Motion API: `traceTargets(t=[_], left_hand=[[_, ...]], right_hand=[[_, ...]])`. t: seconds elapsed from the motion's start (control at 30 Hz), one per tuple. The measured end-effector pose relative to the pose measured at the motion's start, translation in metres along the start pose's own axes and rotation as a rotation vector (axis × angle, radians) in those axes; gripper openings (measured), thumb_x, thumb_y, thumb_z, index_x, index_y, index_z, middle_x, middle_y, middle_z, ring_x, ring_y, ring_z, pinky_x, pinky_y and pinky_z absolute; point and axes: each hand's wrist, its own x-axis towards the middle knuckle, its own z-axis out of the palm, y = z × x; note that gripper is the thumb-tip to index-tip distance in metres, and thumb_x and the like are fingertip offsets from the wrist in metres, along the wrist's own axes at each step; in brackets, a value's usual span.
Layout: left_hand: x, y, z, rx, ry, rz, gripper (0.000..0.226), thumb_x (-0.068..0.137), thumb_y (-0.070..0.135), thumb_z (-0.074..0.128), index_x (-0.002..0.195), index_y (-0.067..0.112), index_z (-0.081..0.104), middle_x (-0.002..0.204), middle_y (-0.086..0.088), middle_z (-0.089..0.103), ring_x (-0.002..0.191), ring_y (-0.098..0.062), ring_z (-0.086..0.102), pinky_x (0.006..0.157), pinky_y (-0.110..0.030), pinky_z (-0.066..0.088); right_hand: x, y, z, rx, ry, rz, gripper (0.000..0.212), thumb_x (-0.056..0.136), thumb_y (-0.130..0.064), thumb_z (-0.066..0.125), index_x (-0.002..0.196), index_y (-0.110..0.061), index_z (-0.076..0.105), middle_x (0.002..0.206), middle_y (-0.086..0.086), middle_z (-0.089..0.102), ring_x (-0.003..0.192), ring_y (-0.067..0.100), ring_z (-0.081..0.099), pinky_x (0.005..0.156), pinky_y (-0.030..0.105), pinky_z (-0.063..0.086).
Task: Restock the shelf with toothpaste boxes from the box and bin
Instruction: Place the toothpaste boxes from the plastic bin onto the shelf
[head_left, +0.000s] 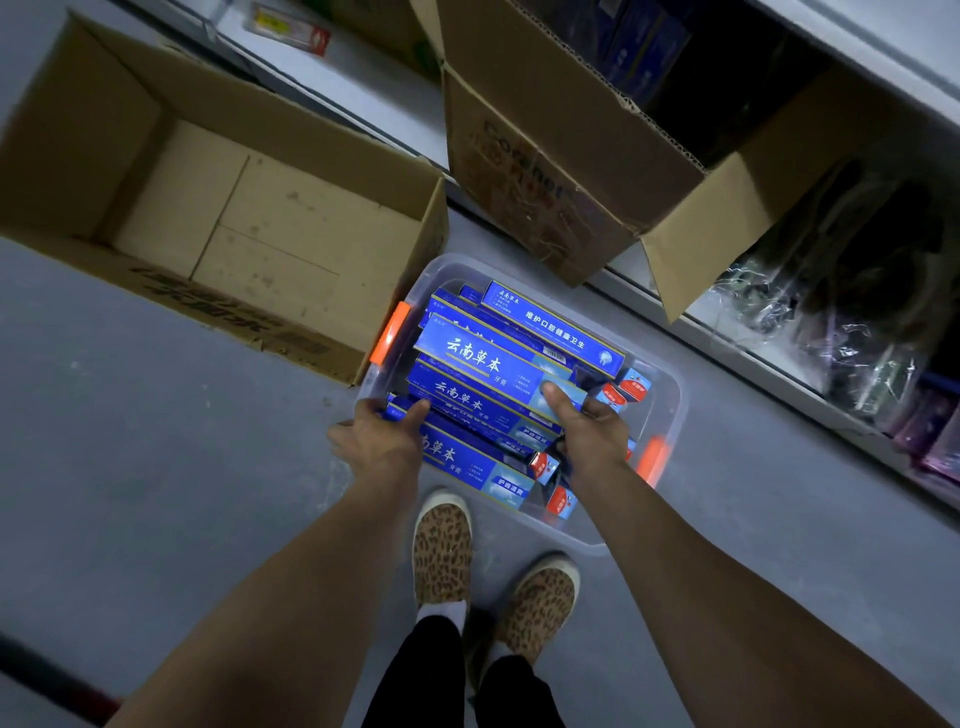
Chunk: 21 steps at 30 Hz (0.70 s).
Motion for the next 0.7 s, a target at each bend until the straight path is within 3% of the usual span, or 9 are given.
traceTargets(t=[0.1, 0.2, 0.23, 0.33, 0.43, 0.53, 0.63, 0.7], left_hand=[[-0.002, -0.004, -0.003, -0.038, 0.008, 0.025, 0.048, 0.077, 0.045, 0.082, 0.113, 0.017, 0.064, 0.132, -0.016, 0.043, 0.126, -0.032, 0.044, 0.102, -0.033, 0.036], [-0.004, -0.008, -0.005, -0.02, -0.027, 0.039, 0.06, 0.076, 0.047, 0.082, 0.127, 0.022, 0.063, 0.134, -0.017, 0.04, 0.127, -0.033, 0.044, 0.104, -0.033, 0.036], [-0.003, -0.009, -0.004, 0.02, -0.045, 0.044, 0.066, 0.076, 0.05, 0.081, 0.133, 0.024, 0.06, 0.134, -0.018, 0.04, 0.126, -0.033, 0.044, 0.105, -0.033, 0.036], [0.0, -0.015, 0.0, 0.171, -0.087, 0.051, 0.075, 0.076, 0.064, 0.074, 0.141, 0.031, 0.054, 0.131, -0.022, 0.043, 0.125, -0.035, 0.043, 0.105, -0.036, 0.036], [-0.007, -0.022, 0.009, 0.297, -0.054, 0.11, 0.073, 0.078, 0.071, 0.066, 0.136, 0.027, 0.057, 0.122, -0.02, 0.044, 0.12, -0.035, 0.044, 0.101, -0.038, 0.039], [-0.019, -0.027, 0.019, 0.258, 0.001, 0.16, 0.064, 0.082, 0.066, 0.066, 0.122, 0.016, 0.066, 0.12, -0.017, 0.043, 0.121, -0.035, 0.043, 0.101, -0.039, 0.039], [-0.021, -0.026, 0.024, 0.249, 0.014, 0.181, 0.06, 0.084, 0.062, 0.068, 0.112, 0.009, 0.068, 0.12, -0.019, 0.053, 0.122, -0.033, 0.041, 0.098, -0.036, 0.033], [-0.02, -0.026, 0.024, 0.18, 0.046, 0.211, 0.055, 0.082, 0.054, 0.074, 0.107, 0.005, 0.068, 0.121, -0.02, 0.053, 0.122, -0.034, 0.042, 0.098, -0.034, 0.031]], right_hand=[[-0.003, -0.003, -0.002, 0.005, -0.014, 0.008, 0.027, 0.064, -0.038, 0.094, 0.075, -0.021, 0.076, 0.089, 0.007, 0.078, 0.074, 0.027, 0.071, 0.084, 0.048, 0.058], [0.0, -0.002, -0.006, 0.048, -0.027, 0.032, 0.063, 0.04, -0.057, 0.098, 0.085, -0.019, 0.073, 0.09, 0.006, 0.078, 0.081, 0.031, 0.073, 0.084, 0.058, 0.059], [0.001, -0.003, -0.007, 0.068, -0.042, 0.038, 0.065, 0.04, -0.056, 0.098, 0.087, -0.019, 0.072, 0.091, 0.007, 0.078, 0.078, 0.03, 0.071, 0.082, 0.061, 0.058], [-0.003, -0.006, -0.011, 0.076, -0.072, 0.052, 0.035, 0.055, -0.042, 0.096, 0.078, -0.026, 0.075, 0.091, 0.012, 0.077, 0.071, 0.031, 0.064, 0.079, 0.068, 0.056], [-0.005, -0.005, -0.015, 0.091, -0.066, 0.046, 0.024, 0.069, -0.03, 0.093, 0.078, -0.019, 0.073, 0.089, 0.012, 0.077, 0.067, 0.029, 0.062, 0.081, 0.058, 0.056], [-0.007, -0.002, -0.016, 0.087, -0.065, 0.034, 0.019, 0.078, -0.025, 0.087, 0.085, -0.015, 0.072, 0.09, 0.01, 0.077, 0.055, 0.016, 0.064, 0.074, 0.044, 0.06], [-0.009, 0.003, -0.018, 0.046, -0.055, 0.025, 0.03, 0.071, -0.034, 0.091, 0.084, -0.014, 0.073, 0.097, 0.014, 0.077, 0.067, 0.023, 0.066, 0.078, 0.044, 0.061], [-0.01, 0.005, -0.021, 0.047, -0.048, 0.023, 0.029, 0.073, -0.032, 0.09, 0.087, -0.014, 0.072, 0.098, 0.014, 0.076, 0.069, 0.024, 0.065, 0.069, 0.037, 0.059]])
